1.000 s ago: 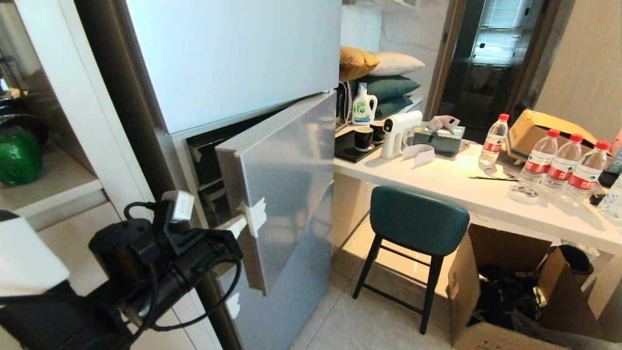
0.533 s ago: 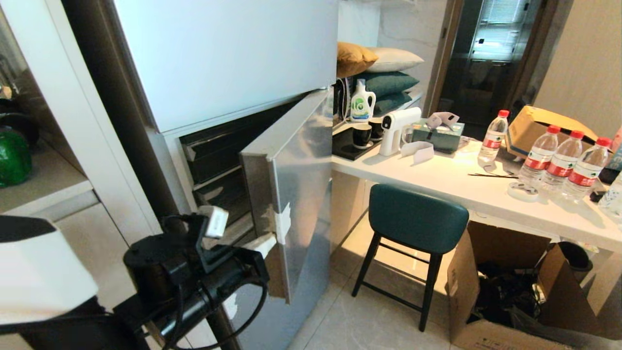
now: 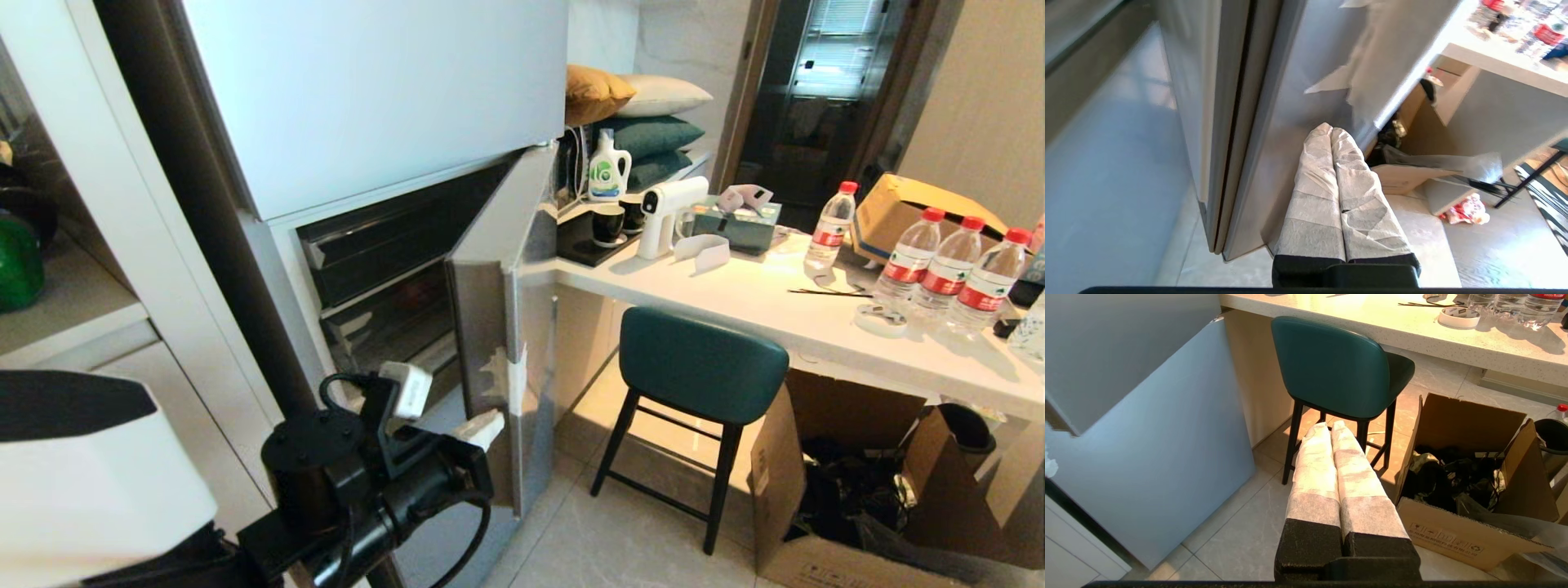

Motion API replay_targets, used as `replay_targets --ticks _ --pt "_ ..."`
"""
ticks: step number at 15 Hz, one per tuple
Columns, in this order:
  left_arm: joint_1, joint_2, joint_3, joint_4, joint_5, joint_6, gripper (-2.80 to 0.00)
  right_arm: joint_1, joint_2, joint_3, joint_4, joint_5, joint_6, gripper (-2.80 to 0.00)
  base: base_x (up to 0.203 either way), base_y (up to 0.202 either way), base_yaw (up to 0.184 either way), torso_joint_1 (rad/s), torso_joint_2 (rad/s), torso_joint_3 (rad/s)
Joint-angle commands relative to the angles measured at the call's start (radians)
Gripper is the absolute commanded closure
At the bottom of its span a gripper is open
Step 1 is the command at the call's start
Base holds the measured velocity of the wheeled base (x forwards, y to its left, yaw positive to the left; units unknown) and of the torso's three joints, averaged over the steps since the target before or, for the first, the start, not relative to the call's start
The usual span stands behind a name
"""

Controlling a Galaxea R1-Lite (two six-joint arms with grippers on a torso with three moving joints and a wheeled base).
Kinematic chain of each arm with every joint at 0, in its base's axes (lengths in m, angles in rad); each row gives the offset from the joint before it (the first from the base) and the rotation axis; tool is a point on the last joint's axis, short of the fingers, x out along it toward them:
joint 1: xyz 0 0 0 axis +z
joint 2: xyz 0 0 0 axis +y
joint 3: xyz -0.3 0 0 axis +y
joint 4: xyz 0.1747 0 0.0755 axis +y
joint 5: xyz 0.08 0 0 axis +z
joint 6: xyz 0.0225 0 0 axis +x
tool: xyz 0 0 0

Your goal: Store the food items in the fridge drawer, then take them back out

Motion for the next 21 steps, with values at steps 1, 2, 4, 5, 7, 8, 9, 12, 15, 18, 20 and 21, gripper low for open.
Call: replay_targets --ticks 1,2,4,5,7,8,9,12,15,18,20,21 --pt "-0.046 0.009 -0.019 -0.011 0.005 -0.001 0.0 0.0 0.001 0.0 0.0 0.0 0.0 0.0 0.0 0.0 0.0 0.0 0.0 0.0" --pt "-0.07 0.014 -0.029 -0.011 0.006 -0.001 0.0 0.0 0.001 -0.001 0.0 0.0 0.0 0.0 0.0 0.0 0.0 0.0 0.0 0.0" --pt "-0.114 0.027 -0.054 -0.011 0.007 -0.001 0.0 0.0 0.001 -0.001 0.0 0.0 0.0 0.0 0.0 0.0 0.0 0.0 0.0 0.0" --pt "-0.137 0.03 -0.068 -0.011 0.007 -0.001 0.0 0.0 0.0 0.0 0.0 0.0 0.0 0.0 0.0 0.0 0.0 0.0 0.0 0.0" --pt "-0.189 0.045 -0.108 -0.011 0.017 0.002 0.0 0.0 0.0 0.0 0.0 0.0 -0.001 0.0 0.0 0.0 0.0 0.0 0.0 0.0" --pt "-0.217 0.06 -0.14 -0.011 0.041 0.003 0.0 0.0 0.0 -0.001 0.0 0.0 -0.001 0.0 0.0 0.0 0.0 0.0 0.0 0.0" --pt "-0.255 0.074 -0.169 -0.011 0.067 0.004 0.0 0.0 0.001 0.0 0.0 0.0 -0.001 0.0 0.0 0.0 0.0 0.0 0.0 0.0" --pt "-0.351 0.134 -0.215 -0.011 0.101 0.036 0.0 0.0 0.001 -0.001 0.0 0.0 -0.001 0.0 0.0 0.0 0.0 0.0 0.0 0.0" --pt "-0.348 0.142 -0.221 -0.011 0.133 0.042 0.0 0.0 0.001 -0.001 0.0 0.0 -0.001 0.0 0.0 0.0 0.0 0.0 0.0 0.0" --pt "-0.278 0.127 -0.22 -0.011 0.173 0.045 0.0 0.0 0.001 -0.001 0.0 0.002 -0.003 0.0 0.0 0.0 0.0 0.0 0.0 0.0" --pt "-0.199 0.094 -0.216 -0.011 0.196 0.06 0.0 0.0 0.001 0.0 0.0 0.002 -0.003 0.0 0.0 0.0 0.0 0.0 0.0 0.0" --pt "-0.148 0.077 -0.213 -0.011 0.199 0.079 0.0 0.0 0.0 0.0 0.0 0.002 -0.003 0.0 0.0 0.0 0.0 0.0 0.0 0.0"
